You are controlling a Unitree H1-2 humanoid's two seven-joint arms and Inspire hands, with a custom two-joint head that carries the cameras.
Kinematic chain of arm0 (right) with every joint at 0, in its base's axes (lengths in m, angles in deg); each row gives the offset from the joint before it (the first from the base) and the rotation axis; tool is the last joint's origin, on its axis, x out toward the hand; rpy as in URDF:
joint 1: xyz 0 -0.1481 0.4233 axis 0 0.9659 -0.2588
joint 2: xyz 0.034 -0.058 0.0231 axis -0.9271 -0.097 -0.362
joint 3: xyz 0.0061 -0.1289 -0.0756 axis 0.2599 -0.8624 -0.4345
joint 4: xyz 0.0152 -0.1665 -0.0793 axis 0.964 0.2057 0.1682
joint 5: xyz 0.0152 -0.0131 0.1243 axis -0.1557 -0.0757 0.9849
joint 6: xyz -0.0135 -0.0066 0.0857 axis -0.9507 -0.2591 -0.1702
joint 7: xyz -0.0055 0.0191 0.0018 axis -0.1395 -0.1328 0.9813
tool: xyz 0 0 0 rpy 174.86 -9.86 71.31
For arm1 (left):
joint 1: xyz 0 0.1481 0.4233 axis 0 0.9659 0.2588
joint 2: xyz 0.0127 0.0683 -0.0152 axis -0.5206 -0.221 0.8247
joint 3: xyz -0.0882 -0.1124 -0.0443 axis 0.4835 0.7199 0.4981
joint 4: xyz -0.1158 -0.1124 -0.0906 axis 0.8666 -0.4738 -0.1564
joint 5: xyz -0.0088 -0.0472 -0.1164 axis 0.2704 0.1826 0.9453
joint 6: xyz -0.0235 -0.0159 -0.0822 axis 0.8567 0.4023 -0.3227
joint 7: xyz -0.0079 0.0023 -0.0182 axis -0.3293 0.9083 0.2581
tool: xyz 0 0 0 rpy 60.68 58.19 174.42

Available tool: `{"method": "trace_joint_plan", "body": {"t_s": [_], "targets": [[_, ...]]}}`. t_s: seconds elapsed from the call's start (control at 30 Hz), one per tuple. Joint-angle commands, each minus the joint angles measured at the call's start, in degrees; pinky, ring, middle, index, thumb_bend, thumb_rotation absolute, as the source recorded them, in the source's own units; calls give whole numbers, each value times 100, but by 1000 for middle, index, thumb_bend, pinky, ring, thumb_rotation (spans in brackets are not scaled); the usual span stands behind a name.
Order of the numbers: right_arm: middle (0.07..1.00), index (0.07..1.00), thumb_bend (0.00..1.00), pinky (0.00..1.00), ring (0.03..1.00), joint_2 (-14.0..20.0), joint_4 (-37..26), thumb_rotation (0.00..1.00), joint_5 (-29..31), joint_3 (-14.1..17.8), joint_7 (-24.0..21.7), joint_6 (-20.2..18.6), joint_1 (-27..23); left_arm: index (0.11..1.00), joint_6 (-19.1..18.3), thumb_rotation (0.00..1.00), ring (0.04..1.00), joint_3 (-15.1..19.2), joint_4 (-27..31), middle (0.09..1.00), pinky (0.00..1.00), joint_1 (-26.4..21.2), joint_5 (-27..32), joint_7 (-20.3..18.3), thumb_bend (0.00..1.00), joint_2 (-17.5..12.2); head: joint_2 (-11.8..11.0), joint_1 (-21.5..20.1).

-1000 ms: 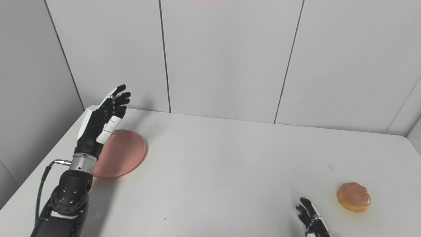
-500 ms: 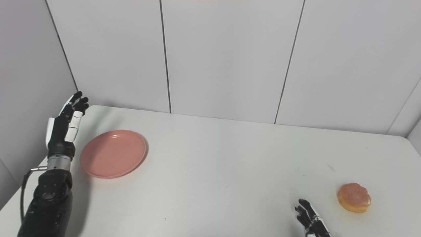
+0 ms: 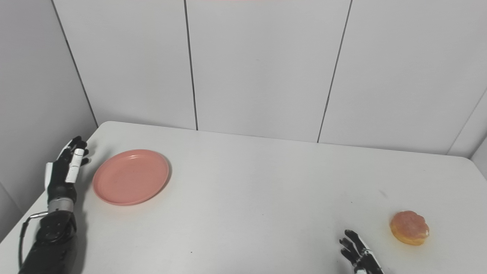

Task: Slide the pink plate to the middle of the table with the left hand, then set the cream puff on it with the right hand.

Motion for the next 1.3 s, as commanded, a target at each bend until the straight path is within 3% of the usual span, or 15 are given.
{"method": "trace_joint_plan", "body": {"t_s": [0.0, 0.1, 0.2, 0.37, 0.43, 0.5, 0.63, 0.77, 1.03, 1.17, 1.27], "targets": [[923, 854, 767, 886, 890, -2, 630, 901, -31, -63, -20, -379, 47, 793, 371, 861, 831, -15, -186, 831, 770, -238, 133, -102, 911, -153, 10, 6], [931, 858, 763, 895, 892, 14, 649, 911, -27, -69, -30, -383, 44, 803, 460, 839, 855, -38, -538, 859, 849, -314, 263, -230, 952, -155, 22, 2], [932, 857, 761, 904, 895, 3, 629, 912, -11, -74, -24, -410, 55, 790, 483, 826, 829, -113, -682, 843, 766, -345, 175, -151, 924, -136, 30, -9], [937, 854, 742, 909, 897, -4, 575, 913, -44, -99, -14, -427, 78, 809, 481, 817, 819, -231, -729, 850, 710, -332, 204, -276, 844, -57, 50, -50], [934, 852, 739, 899, 894, -5, 574, 909, -38, -105, -23, -406, 79, 834, 464, 822, 858, -190, -695, 879, 775, -305, 439, -467, 837, 30, 53, -60], [933, 851, 737, 899, 895, -3, 581, 904, -23, -108, -35, -391, 77, 852, 452, 813, 889, -144, -688, 899, 849, -301, 624, -603, 892, 82, 53, -60], [932, 836, 747, 895, 888, -26, 559, 898, -57, -119, -3, -406, 84, 910, 9, 879, 923, -207, 24, 934, 912, -107, 685, -537, 827, 351, 68, -101], [928, 832, 750, 883, 879, -44, 514, 900, -107, -135, 34, -431, 94, 939, -321, 904, 930, -305, 248, 948, 921, -41, 598, -519, 787, 451, 82, -145], [924, 827, 732, 871, 865, -27, 481, 909, -126, -168, 32, -439, 94, 930, -295, 890, 899, -635, 464, 924, 855, 129, 214, -464, 764, 455, 112, -162], [916, 821, 733, 851, 850, -3, 470, 916, -123, -174, 15, -422, 95, 908, -196, 821, 870, -804, 578, 908, 860, 241, -22, -448, 750, 447, 126, -156], [915, 817, 735, 852, 848, 1, 463, 916, -132, -174, 25, -439, 99, 893, -319, 788, 845, -877, 866, 894, 826, 365, -90, -515, 736, 486, 138, -156]]}}
